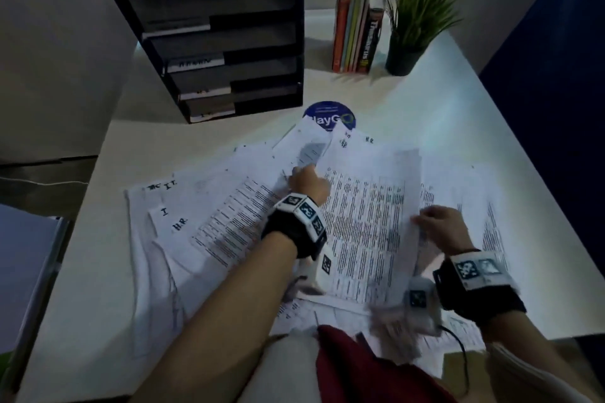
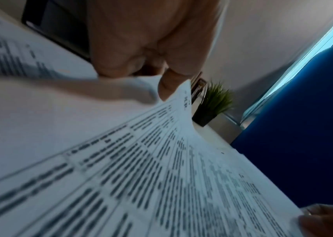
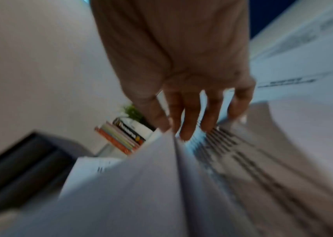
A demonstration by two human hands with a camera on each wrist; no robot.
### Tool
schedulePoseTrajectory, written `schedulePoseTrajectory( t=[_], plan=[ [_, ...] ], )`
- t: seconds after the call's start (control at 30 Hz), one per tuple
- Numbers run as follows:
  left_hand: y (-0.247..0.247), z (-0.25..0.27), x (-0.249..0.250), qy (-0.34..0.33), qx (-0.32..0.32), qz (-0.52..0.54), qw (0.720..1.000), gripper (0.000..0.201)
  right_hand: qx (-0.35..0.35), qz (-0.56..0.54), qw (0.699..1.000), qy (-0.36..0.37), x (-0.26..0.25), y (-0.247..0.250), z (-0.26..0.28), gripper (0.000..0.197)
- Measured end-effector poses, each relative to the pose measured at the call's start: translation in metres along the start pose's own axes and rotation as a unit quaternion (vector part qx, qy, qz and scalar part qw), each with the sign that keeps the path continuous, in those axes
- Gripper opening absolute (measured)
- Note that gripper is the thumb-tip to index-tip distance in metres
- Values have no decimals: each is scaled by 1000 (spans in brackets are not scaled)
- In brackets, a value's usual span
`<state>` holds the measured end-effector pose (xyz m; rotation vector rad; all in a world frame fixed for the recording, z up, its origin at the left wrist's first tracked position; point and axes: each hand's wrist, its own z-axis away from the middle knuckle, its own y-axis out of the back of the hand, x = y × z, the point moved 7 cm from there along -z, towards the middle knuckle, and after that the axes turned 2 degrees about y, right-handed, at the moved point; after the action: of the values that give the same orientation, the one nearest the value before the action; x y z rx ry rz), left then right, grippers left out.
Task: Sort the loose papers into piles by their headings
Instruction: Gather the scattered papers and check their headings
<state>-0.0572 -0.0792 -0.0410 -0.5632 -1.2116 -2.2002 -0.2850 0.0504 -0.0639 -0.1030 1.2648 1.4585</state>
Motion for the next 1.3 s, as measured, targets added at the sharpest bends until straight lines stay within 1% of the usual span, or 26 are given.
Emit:
schedulePoseTrajectory(
  t=[0.03, 0.07, 0.13, 0.23, 0.3, 0.37, 0.47, 0.53, 0.57, 0.6, 0.67, 0.73, 0.77, 0.83, 0.9, 0.93, 1.03, 1.1, 1.17, 1.2, 1.23, 1.27, 1.3],
  plan=[
    [-9, 4, -2, 13, -16, -41, 999, 51, 47, 93, 994, -19, 7, 3, 0, 14],
    [-14, 7, -3, 20, -23, -70, 997, 57, 84, 145, 985, -46, 10, 4, 4, 16],
    [-22, 13, 1, 17, -36, -83, 996, 65, 133, 163, 975, -70, 11, 3, 11, 19],
    [-31, 11, 7, 11, -70, -55, 996, 68, 171, 148, 971, -84, 15, 0, 9, 21],
    [-30, 10, 14, 5, -92, 10, 996, 65, 177, 129, 972, -84, 19, 2, 4, 24],
    [-27, 11, 18, 0, -108, 89, 990, 63, 156, 122, 977, -72, 18, 3, -1, 26],
    [-30, 16, 16, 18, -135, 193, 972, 73, 122, 121, 983, -60, 15, 4, -3, 26],
    [-33, 22, 12, 17, -123, 195, 973, 80, 95, 119, 987, -48, 14, 6, -6, 29],
    [-33, 24, 10, 8, -115, 177, 977, 79, 89, 115, 989, -40, 12, 9, -7, 36],
    [-31, 26, 10, -7, -107, 157, 982, 74, 89, 113, 989, -30, 9, 12, -7, 47],
    [-18, 25, 1, -23, -60, 140, 988, 58, 102, 126, 986, -48, 5, 17, -10, 70],
    [0, 26, -19, 17, -2, 159, 987, 45, 111, 150, 978, -93, 2, 17, -12, 86],
    [7, 26, -30, 40, 21, 157, 987, 41, 109, 158, 975, -112, 2, 14, -14, 90],
    [14, 33, -44, 84, 49, 95, 991, 40, 93, 176, 973, -115, -5, 4, -14, 93],
    [13, 43, -46, 124, 46, 23, 991, 51, 62, 198, 973, -99, -11, -10, -13, 93],
    [9, 47, -44, 134, 30, 13, 990, 57, 52, 194, 975, -90, -14, -17, -12, 93],
    [-5, 51, -31, 129, -22, 44, 990, 69, 37, 138, 987, -70, -18, -30, -7, 86],
    [-10, 50, -25, 117, -36, 111, 986, 73, 24, 129, 990, -50, -19, -31, -7, 78],
    [-12, 48, -16, 71, -39, 181, 980, 76, 9, 128, 992, -12, -21, -28, -6, 69],
    [-11, 51, -10, 36, -40, 192, 980, 76, 5, 120, 993, -8, -18, -25, -7, 66],
    [-9, 54, -3, -3, -39, 190, 981, 76, 0, 112, 994, -3, -17, -23, -8, 62],
    [-7, 57, 4, -42, -44, 178, 982, 74, -9, 110, 994, 6, -15, -22, -10, 54],
    [-3, 59, 9, -75, -54, 162, 983, 68, -15, 104, 994, 20, -15, -20, -13, 40]
  ],
)
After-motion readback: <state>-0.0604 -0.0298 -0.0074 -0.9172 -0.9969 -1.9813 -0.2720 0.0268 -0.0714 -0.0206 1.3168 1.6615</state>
